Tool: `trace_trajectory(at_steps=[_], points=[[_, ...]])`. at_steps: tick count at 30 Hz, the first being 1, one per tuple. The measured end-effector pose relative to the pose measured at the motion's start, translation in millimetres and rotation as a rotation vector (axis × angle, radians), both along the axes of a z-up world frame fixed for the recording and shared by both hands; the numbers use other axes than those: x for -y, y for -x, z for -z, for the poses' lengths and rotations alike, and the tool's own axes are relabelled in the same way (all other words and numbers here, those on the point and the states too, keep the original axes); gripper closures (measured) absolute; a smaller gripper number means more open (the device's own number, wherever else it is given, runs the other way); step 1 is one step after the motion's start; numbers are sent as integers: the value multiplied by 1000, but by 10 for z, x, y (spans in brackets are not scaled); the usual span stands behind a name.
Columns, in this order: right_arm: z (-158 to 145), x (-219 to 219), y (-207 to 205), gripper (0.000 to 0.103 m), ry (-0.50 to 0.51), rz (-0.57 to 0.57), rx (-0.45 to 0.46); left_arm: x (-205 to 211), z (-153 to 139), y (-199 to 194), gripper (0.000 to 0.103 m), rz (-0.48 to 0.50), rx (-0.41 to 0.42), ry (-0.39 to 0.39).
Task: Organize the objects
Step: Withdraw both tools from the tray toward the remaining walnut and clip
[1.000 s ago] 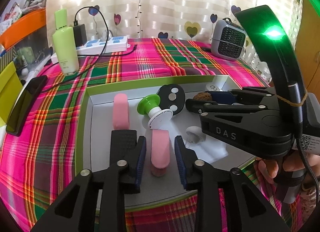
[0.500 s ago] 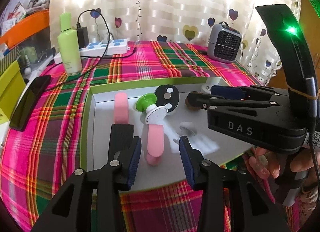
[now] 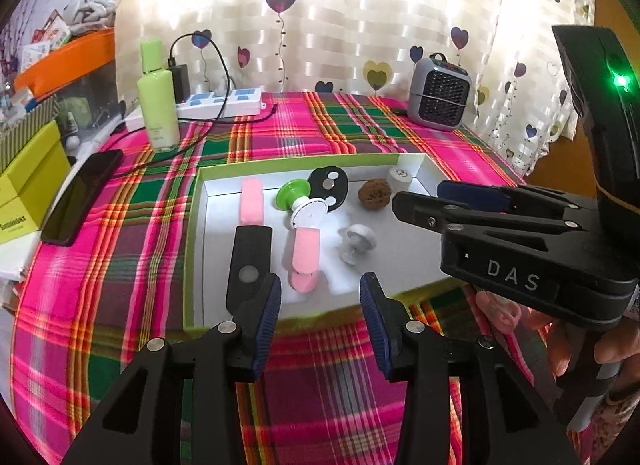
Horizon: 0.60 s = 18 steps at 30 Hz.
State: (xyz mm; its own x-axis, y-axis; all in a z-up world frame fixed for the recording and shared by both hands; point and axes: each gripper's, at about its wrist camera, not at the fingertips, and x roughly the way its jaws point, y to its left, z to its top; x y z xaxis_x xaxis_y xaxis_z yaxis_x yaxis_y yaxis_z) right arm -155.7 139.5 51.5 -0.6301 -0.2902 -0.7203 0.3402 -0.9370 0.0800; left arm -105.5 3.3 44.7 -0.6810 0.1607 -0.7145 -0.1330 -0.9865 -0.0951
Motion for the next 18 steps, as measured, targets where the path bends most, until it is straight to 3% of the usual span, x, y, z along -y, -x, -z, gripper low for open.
trace_trajectory(at_steps=[18], points=[[-85,-216,-641,56,7,58,-62,-133,-70,-363,63,6,-6,4]])
